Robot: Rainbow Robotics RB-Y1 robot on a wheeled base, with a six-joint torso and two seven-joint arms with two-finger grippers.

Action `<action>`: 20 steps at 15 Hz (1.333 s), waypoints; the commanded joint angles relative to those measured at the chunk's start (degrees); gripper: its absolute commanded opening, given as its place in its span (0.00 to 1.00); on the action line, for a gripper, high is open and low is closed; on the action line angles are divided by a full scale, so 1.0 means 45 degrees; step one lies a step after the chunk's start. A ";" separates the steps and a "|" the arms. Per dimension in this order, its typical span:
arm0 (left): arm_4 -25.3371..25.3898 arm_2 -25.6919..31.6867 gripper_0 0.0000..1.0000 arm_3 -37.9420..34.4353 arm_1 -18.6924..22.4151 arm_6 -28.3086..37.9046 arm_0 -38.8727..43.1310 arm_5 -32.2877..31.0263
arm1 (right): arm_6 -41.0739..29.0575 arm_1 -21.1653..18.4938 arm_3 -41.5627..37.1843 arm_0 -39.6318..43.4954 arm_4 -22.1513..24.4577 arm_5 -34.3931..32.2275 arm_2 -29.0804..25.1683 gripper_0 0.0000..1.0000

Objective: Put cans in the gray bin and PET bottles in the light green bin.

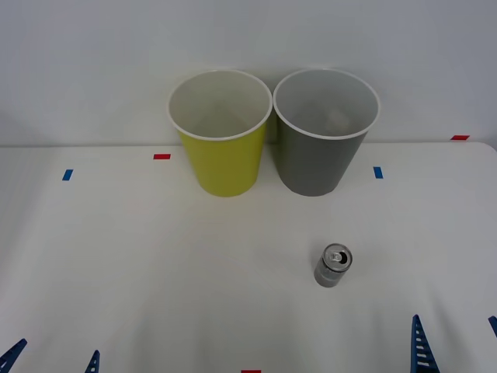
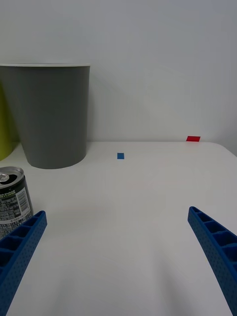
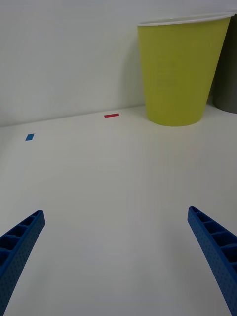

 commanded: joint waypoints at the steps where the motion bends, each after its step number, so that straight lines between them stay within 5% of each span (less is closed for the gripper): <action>1: 0.0000 0.0000 1.00 0.0000 0.0000 0.0000 0.0000 0.0000 | 0.0000 0.0000 0.0000 0.0000 0.0000 0.0000 0.0000 0.99; 20: 0.0000 0.0000 1.00 0.0000 0.0000 0.0000 0.0000 0.0000 | 0.0000 0.0000 0.0000 0.0000 0.0000 0.0000 0.0000 1.00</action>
